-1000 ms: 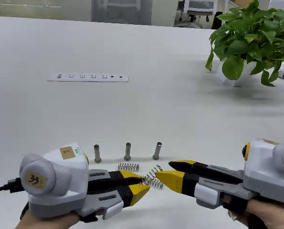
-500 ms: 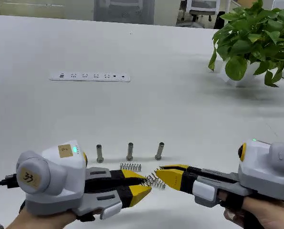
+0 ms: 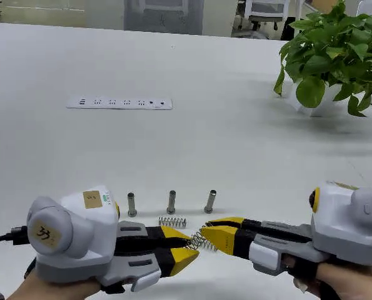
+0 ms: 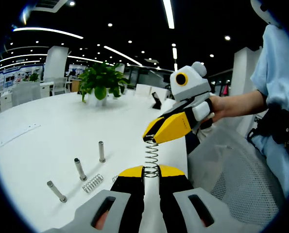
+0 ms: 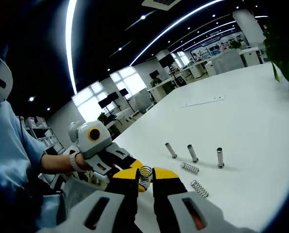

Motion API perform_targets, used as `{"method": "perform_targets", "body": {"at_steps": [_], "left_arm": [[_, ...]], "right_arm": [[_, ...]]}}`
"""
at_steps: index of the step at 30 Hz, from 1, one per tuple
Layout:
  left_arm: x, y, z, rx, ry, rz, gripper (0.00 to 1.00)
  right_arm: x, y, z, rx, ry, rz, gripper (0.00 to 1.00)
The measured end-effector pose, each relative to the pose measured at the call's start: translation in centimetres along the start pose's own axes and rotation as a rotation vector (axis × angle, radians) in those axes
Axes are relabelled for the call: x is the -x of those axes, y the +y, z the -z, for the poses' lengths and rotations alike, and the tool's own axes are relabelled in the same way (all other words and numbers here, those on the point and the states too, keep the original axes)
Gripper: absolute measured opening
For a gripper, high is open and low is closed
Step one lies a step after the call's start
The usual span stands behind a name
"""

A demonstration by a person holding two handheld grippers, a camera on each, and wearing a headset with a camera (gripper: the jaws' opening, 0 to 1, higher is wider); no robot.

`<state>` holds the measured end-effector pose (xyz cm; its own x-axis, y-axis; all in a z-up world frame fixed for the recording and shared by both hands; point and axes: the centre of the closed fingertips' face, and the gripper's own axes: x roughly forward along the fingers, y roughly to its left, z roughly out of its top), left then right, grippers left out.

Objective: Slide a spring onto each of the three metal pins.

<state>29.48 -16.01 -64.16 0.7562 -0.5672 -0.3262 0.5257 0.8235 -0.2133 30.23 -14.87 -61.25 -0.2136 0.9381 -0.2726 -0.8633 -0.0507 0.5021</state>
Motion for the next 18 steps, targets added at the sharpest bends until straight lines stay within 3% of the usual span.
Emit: {"method": "perform_targets", "body": {"at_steps": [6, 18], "left_arm": [[-0.49, -0.21, 0.73, -0.009, 0.043, 0.006, 0.09], [-0.57, -0.40, 1.16, -0.007, 0.064, 0.018, 0.09]], "right_arm": [[-0.44, 0.43, 0.45, 0.088, 0.048, 0.010, 0.12], [-0.64, 0.53, 0.81, 0.158, 0.086, 0.011, 0.12]]}}
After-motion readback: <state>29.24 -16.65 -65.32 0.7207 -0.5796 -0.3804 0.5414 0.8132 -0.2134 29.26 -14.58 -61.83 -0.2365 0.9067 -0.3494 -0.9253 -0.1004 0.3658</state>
